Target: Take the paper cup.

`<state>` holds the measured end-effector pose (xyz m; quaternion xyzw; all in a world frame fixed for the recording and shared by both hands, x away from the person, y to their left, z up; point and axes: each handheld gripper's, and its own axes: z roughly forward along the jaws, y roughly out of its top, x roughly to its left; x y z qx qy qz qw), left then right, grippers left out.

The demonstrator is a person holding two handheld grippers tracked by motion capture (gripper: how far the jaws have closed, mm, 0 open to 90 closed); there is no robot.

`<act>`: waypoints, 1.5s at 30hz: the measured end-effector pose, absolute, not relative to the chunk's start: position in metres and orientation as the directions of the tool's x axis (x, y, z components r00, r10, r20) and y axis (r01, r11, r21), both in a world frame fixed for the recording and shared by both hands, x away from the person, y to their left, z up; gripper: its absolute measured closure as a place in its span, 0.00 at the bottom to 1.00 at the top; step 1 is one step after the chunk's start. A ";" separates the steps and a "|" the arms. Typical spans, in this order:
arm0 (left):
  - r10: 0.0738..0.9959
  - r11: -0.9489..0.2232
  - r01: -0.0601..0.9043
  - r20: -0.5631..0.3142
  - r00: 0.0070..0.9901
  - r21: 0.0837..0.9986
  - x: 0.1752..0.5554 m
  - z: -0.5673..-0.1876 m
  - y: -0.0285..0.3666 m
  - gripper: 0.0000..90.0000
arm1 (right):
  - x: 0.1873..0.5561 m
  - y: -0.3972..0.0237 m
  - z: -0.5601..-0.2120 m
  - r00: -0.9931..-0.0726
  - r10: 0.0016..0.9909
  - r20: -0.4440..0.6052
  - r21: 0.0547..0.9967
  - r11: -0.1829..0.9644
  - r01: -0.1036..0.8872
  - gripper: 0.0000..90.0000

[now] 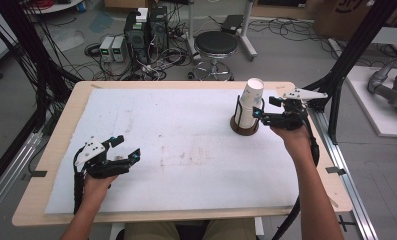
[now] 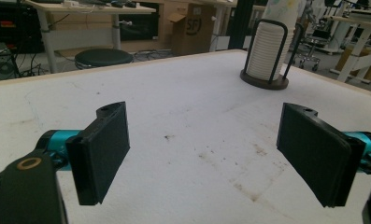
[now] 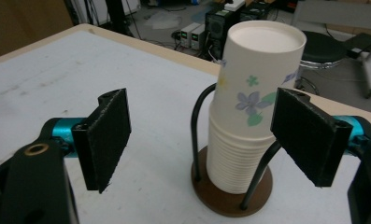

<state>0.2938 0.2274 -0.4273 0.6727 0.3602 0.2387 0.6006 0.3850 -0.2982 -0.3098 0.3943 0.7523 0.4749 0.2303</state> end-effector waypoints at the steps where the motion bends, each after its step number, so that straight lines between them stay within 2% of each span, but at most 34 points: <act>1: 0.771 -0.020 0.198 -0.111 0.627 0.980 0.294 -0.427 0.227 0.19 | 0.389 -0.298 -0.308 -0.577 0.816 0.030 0.893 0.238 0.382 0.23; 12: 0.764 -0.016 0.200 -0.118 0.634 0.980 0.296 -0.428 0.226 0.19 | 0.423 -0.299 -0.298 -0.534 0.845 0.026 0.867 0.247 0.433 0.23; 27: 0.764 -0.012 0.204 -0.122 0.633 0.979 0.298 -0.429 0.227 0.19 | 0.457 -0.290 -0.311 -0.487 0.872 0.047 0.850 0.221 0.478 0.23; 34: 0.765 -0.012 0.210 -0.126 0.632 0.978 0.298 -0.430 0.227 0.19 | 0.465 -0.286 -0.317 -0.492 0.870 0.043 0.852 0.225 0.472 0.23; 45: 0.764 -0.017 0.212 -0.124 0.633 0.977 0.299 -0.430 0.226 0.19 | 0.470 -0.281 -0.319 -0.504 0.863 0.031 0.862 0.231 0.450 0.33</act>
